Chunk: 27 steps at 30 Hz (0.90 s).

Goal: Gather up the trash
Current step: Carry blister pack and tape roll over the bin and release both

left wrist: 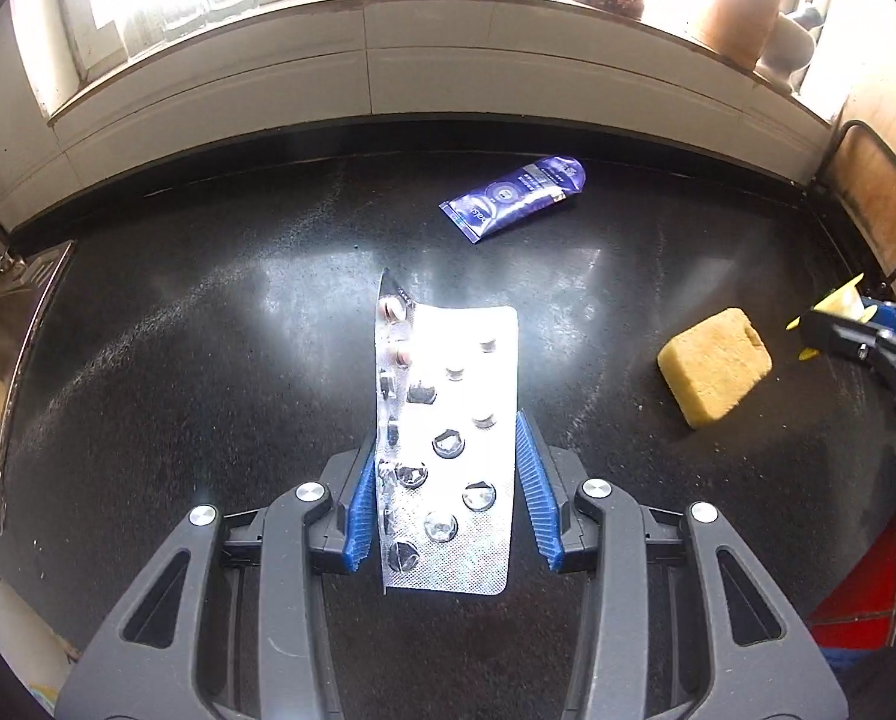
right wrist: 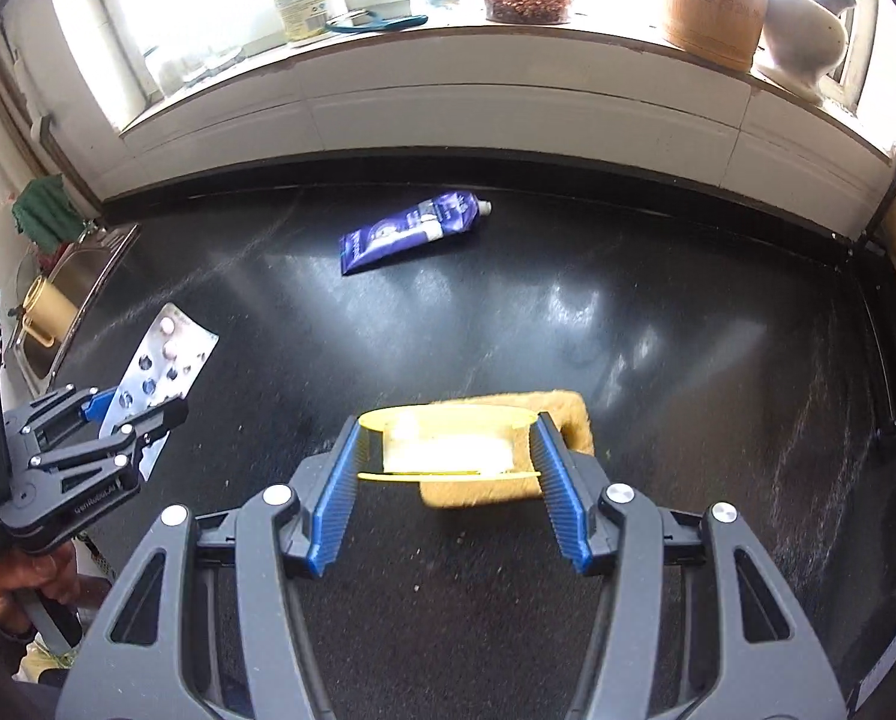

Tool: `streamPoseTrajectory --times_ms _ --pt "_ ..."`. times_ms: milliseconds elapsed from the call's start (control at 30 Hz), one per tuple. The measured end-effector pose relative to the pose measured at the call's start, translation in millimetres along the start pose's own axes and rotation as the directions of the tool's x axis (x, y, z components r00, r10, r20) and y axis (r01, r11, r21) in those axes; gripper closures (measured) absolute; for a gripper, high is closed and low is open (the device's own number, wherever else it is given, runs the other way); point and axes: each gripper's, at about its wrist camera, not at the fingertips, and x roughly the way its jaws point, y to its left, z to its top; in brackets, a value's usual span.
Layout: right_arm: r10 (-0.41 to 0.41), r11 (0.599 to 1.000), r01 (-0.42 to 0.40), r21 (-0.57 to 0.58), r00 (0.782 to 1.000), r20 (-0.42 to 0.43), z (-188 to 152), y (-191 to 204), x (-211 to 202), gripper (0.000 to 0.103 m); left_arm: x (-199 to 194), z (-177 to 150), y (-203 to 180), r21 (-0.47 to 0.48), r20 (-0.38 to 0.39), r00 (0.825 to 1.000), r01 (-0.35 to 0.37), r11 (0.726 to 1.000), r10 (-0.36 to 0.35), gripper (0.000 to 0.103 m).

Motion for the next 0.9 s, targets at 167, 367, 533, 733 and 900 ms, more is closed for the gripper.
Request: streamPoseTrajectory --times_ms 167,367,533,733,900 --pt "-0.002 1.0 0.002 0.001 1.0 0.006 -8 4 -9 0.048 -12 -7 -1 0.006 0.012 1.0 -0.002 1.0 0.002 0.062" --pt "0.012 0.999 -0.012 -0.035 1.0 0.009 -7 19 -14 0.048 -27 -11 13 -0.032 0.038 0.999 -0.022 0.999 0.023 0.062" --pt "0.061 0.992 -0.061 -0.108 0.998 0.0 -1 55 -9 0.048 -44 -23 40 -0.092 0.052 0.996 -0.061 0.994 0.066 0.062" --pt "0.159 0.951 -0.165 -0.26 0.986 -0.045 6 130 4 0.048 -69 -61 98 -0.234 0.04 0.987 -0.144 0.962 0.158 0.062" --pt "0.244 0.876 -0.271 -0.398 0.962 -0.118 2 211 18 0.048 -90 -109 151 -0.364 -0.004 0.972 -0.222 0.905 0.236 0.062"
